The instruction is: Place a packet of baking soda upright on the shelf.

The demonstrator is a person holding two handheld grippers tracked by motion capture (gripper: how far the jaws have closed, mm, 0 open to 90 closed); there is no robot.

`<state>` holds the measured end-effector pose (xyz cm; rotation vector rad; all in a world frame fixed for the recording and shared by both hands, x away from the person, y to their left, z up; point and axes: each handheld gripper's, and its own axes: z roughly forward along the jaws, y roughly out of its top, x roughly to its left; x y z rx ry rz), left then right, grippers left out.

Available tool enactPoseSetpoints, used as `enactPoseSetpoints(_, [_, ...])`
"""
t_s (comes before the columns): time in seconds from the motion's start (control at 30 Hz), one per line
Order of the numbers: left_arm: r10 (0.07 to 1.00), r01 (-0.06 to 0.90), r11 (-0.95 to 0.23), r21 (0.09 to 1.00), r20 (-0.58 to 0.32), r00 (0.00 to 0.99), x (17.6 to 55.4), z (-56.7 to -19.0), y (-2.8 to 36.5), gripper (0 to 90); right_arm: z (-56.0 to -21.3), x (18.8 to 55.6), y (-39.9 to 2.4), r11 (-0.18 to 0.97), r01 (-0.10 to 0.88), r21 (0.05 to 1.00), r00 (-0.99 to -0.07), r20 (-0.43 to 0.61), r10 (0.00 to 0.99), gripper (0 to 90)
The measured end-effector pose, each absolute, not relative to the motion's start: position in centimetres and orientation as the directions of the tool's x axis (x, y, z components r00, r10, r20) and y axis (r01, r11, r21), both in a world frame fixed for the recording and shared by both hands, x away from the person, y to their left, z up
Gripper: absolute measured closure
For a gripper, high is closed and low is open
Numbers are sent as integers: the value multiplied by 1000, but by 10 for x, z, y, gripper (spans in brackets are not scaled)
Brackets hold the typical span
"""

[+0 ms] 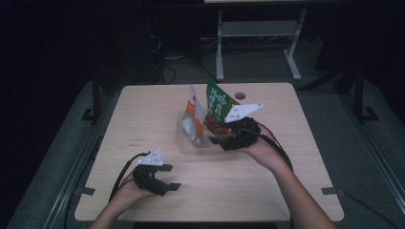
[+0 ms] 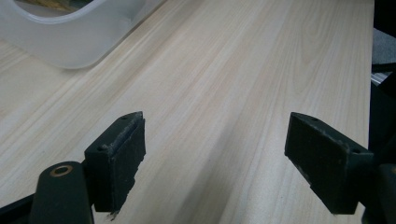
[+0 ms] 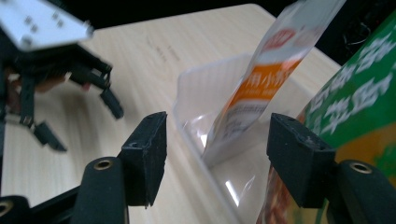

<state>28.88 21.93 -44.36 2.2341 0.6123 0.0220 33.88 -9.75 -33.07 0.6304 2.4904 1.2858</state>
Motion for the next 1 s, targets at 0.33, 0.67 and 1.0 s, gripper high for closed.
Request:
enactPoseSetpoints(0.33, [414, 399, -578, 712, -166, 895, 286, -446, 216, 178, -361, 313, -121, 532, 234, 813, -891, -40, 453, 319])
enactPoseSetpoints(0.67, [398, 374, -590, 716, -145, 906, 284, -446, 214, 154, -396, 293, -142, 490, 268, 829, -885, 10, 466, 287])
enactPoseSetpoints(1.0, [348, 322, -645, 693, -109, 931, 280, -448, 209, 151, -430, 283, -159, 527, 329, 784, -872, 38, 488, 282])
